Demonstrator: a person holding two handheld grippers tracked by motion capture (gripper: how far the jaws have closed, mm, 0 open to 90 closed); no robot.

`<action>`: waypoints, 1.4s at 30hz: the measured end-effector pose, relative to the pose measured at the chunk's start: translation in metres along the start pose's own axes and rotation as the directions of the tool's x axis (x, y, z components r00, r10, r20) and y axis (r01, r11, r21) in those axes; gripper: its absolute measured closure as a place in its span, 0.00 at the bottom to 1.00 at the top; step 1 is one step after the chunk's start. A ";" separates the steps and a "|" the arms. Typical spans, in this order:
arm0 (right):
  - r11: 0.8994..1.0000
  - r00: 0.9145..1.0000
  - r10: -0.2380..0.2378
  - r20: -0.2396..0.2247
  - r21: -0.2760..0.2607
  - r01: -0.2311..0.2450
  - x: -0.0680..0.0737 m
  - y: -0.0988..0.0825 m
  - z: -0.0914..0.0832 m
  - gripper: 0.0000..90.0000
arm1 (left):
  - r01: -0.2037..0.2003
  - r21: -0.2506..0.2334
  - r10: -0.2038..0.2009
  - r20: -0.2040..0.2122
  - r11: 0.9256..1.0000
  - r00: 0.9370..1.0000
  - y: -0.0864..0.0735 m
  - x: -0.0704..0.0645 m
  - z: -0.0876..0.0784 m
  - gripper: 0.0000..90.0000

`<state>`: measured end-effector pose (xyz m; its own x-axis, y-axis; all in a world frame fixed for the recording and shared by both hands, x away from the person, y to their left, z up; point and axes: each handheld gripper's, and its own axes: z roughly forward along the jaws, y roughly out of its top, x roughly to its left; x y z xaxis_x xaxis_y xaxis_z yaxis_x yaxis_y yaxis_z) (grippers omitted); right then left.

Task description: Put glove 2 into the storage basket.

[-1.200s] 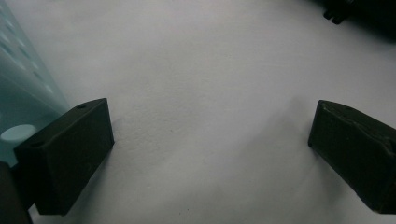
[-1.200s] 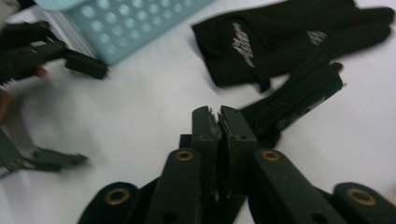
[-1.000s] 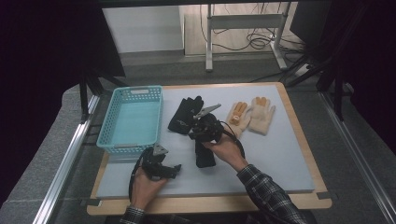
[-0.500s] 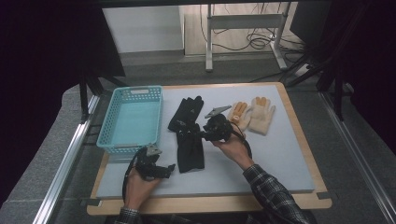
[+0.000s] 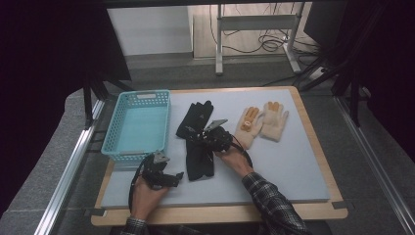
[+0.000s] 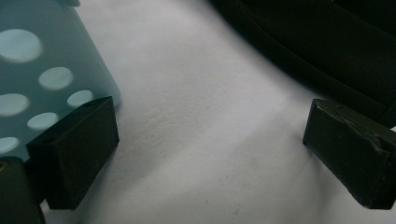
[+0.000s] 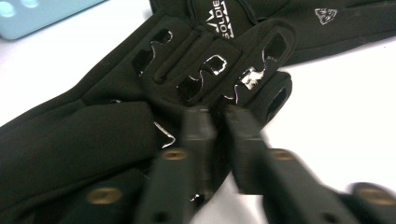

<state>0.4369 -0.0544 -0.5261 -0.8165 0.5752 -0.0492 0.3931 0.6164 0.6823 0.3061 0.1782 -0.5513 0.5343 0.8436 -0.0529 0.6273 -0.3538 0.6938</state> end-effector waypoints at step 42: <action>0.997 0.972 -0.059 -0.229 0.027 0.067 0.069 -0.064 -0.080 0.49 | 0.005 -0.004 -0.005 0.001 1.000 1.000 0.000 0.000 0.000 0.04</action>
<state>0.3220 -0.0974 -0.5152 -0.9135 0.3992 0.0792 0.3488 0.6678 0.6576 0.3062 0.1780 -0.5516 0.5320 0.8448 -0.0567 0.6275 -0.3484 0.6963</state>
